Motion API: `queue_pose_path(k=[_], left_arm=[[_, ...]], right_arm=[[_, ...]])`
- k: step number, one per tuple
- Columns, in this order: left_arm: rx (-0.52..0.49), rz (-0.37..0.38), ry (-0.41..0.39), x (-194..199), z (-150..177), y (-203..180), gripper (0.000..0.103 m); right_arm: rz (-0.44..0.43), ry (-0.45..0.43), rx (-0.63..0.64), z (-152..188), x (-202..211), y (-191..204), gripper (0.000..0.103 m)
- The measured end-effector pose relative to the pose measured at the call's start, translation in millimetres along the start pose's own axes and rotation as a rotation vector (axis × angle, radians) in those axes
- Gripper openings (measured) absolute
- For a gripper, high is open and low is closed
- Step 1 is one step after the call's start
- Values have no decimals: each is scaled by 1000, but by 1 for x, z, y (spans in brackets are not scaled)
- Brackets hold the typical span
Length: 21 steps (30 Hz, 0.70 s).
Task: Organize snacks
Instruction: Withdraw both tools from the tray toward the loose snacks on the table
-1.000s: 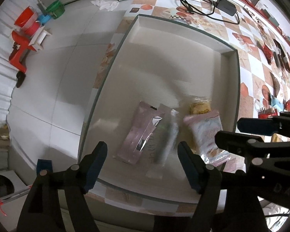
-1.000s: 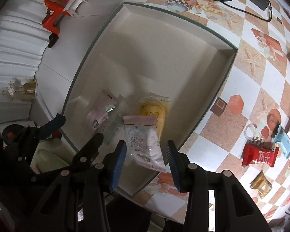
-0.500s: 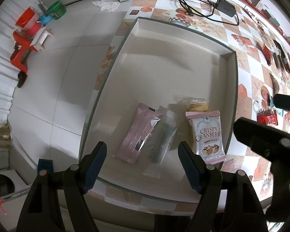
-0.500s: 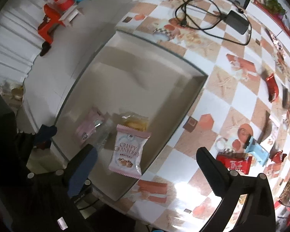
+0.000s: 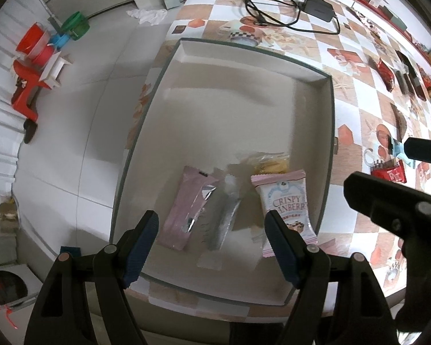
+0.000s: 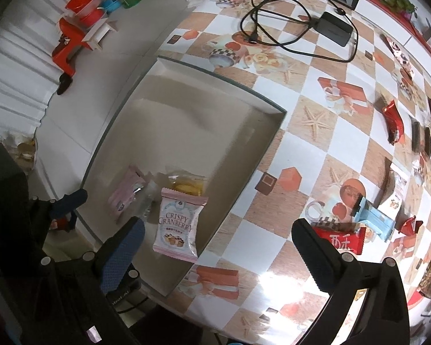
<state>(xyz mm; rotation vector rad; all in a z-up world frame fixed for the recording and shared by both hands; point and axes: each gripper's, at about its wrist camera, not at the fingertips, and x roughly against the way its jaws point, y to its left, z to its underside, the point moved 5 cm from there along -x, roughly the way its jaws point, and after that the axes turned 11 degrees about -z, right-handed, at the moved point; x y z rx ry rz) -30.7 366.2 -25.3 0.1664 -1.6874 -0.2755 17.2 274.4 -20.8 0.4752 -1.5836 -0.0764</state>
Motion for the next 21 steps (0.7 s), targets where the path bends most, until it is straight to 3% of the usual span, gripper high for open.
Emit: queue_pose_path(k=[11, 21], left_arm=[[-61, 5, -13, 8, -5, -29, 79], [-177, 18, -34, 19, -12, -80, 79]], right_arm=[[2, -9, -70, 12, 10, -31, 103], [22, -16, -239, 42, 22, -98, 103]])
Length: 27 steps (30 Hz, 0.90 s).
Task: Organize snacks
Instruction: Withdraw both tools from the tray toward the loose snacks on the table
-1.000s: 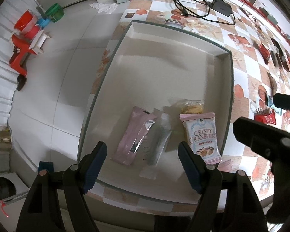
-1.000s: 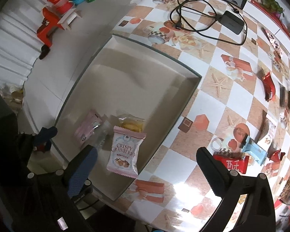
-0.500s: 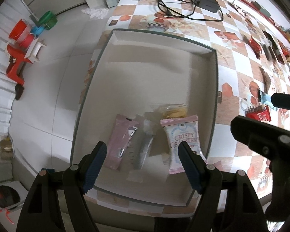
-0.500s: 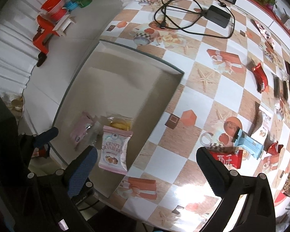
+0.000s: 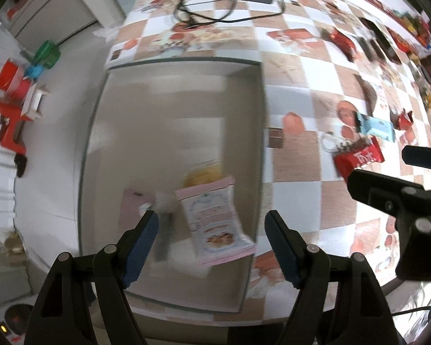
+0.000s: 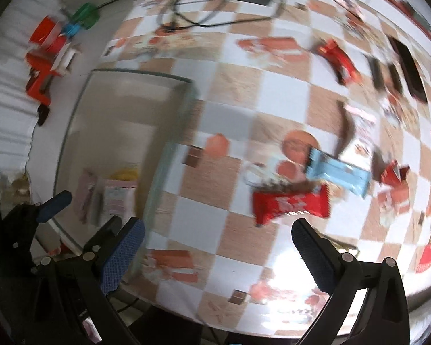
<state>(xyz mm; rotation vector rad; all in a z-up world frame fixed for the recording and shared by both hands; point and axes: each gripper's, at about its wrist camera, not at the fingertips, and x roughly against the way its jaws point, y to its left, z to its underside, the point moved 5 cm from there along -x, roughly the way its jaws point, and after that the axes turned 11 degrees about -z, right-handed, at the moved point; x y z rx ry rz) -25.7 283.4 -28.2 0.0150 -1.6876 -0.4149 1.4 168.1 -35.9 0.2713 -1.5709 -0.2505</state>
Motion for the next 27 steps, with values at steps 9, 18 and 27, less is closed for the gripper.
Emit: queue_pose_path(k=[9, 18, 27], left_arm=[[-76, 1, -2, 5, -8, -38, 79], [-122, -4, 0, 6, -15, -62, 79], [-187, 3, 1, 3, -30, -98, 80]], right_arm=[[1, -12, -73, 9, 11, -38, 103], [-3, -10, -129, 17, 13, -66, 103], [32, 36, -329, 56, 4, -146, 103]])
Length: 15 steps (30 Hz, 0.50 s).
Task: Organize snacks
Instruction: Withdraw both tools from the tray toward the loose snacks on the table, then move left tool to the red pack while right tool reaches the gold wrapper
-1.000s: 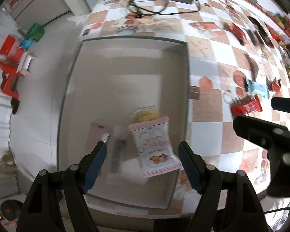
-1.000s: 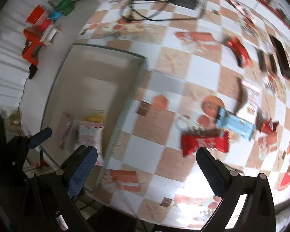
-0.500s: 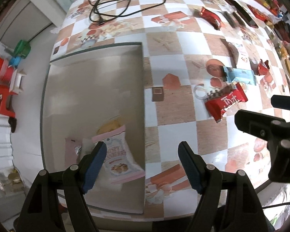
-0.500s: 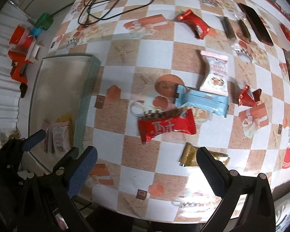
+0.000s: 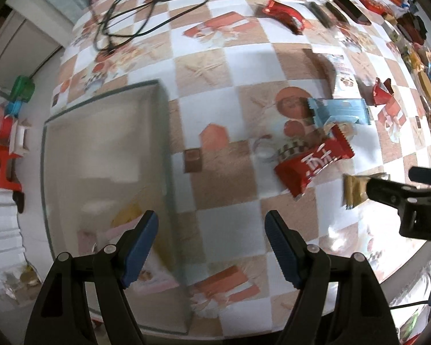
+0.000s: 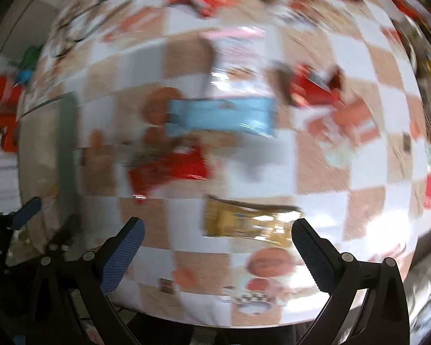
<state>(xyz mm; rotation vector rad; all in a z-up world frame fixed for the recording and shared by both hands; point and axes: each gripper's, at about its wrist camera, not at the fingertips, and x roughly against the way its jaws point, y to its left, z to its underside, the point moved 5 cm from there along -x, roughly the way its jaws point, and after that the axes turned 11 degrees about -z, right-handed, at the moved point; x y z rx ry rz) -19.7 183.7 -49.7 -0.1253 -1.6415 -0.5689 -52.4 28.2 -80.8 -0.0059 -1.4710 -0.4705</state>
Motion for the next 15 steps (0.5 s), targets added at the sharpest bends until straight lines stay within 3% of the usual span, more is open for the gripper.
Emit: queue_pose_path(k=[9, 15], left_arm=[[-190, 36, -40, -3, -20, -68, 80], [-239, 0, -23, -21, -32, -93, 80]], right_arm=[[43, 31, -68, 22, -1, -60, 103], [51, 57, -20, 36, -1, -70, 103]])
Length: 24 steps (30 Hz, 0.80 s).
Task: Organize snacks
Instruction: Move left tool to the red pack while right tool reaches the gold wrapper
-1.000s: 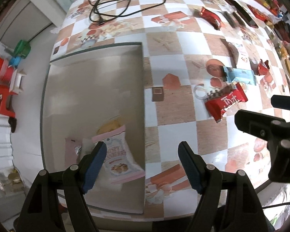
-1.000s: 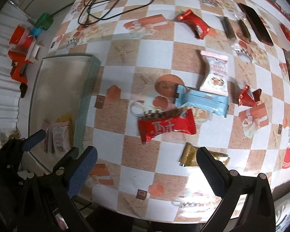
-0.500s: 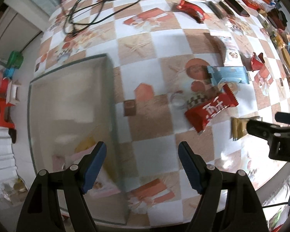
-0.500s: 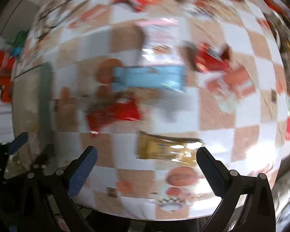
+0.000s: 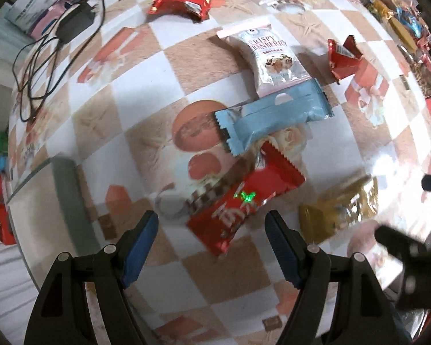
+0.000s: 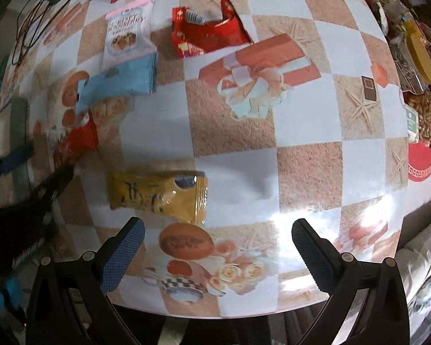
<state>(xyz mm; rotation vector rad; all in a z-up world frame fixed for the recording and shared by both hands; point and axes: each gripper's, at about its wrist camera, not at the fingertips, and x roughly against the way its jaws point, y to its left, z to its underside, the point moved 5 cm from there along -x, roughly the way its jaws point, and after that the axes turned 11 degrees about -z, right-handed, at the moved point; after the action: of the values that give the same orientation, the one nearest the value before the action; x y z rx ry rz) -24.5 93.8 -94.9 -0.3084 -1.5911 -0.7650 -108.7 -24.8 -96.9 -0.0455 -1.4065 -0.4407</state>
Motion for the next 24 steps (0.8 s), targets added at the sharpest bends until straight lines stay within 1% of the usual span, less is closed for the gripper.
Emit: queue_pose_path(k=[2, 4, 6, 8, 12, 17, 18, 19, 21, 22, 24], left_arm=[[19, -19, 16, -7, -5, 2, 80], [69, -21, 53, -18, -8, 7, 80], [129, 16, 76, -24, -8, 15, 80], [158, 36, 87, -27, -8, 21, 80], [126, 19, 68, -27, -11, 22, 80], [90, 34, 50, -26, -17, 16, 80], [87, 40, 48, -26, -18, 15, 80], [85, 44, 49, -24, -25, 8, 80], [86, 56, 50, -24, -29, 7, 80], [90, 63, 53, -23, -30, 6, 80], [103, 79, 58, -20, -37, -4, 80]], right_arm=[[18, 7, 42, 6, -2, 1, 103], [36, 15, 91, 8, -4, 5, 103], [57, 23, 144, 11, -8, 17, 103], [72, 35, 203, 11, -13, 29, 103], [110, 47, 315, 10, -27, 51, 103], [129, 56, 362, 3, -40, 66, 103], [132, 58, 366, -3, -41, 70, 103], [138, 60, 375, -5, -43, 73, 103], [160, 63, 405, -9, -48, 76, 103], [146, 65, 418, -15, -48, 82, 103], [127, 68, 427, -17, -50, 82, 103]])
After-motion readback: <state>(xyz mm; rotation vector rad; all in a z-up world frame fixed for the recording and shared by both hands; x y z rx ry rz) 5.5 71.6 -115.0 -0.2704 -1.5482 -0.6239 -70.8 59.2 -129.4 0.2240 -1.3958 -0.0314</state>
